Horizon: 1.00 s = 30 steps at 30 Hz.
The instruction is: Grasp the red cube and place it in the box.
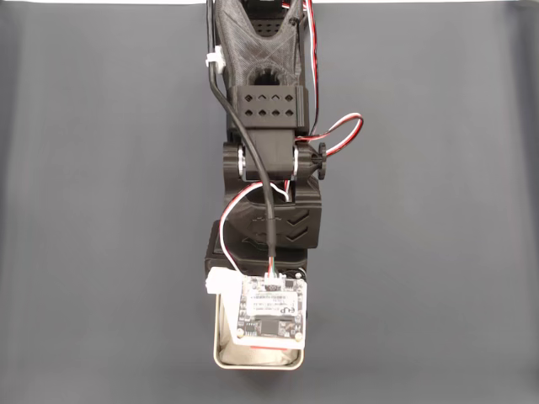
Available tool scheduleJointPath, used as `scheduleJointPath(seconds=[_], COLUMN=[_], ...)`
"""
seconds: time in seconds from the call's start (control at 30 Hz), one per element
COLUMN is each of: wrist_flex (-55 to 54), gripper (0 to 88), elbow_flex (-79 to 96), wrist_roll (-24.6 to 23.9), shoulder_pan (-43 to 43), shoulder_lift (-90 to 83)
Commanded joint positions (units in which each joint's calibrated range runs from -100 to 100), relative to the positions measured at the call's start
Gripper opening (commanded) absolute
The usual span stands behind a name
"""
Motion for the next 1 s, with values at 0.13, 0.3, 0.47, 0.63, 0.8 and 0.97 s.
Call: scheduleJointPath(seconds=[0.13, 0.3, 0.47, 0.63, 0.8, 0.97], wrist_flex=[-1.17, -1.25, -1.5, -1.75, -1.91, -1.66], gripper=[2.6, 2.6, 2.6, 2.6, 2.7, 19.0], elbow_flex=[-3.16, -3.16, -3.26, -3.53, -3.99, -4.44], wrist_roll=[0.39, 0.49, 0.54, 0.68, 0.73, 0.78], shoulder_pan=[0.72, 0.72, 0.72, 0.86, 0.94, 1.36], shoulder_lift=[-0.68, -0.33, 0.1, 0.53, 1.05, 1.05])
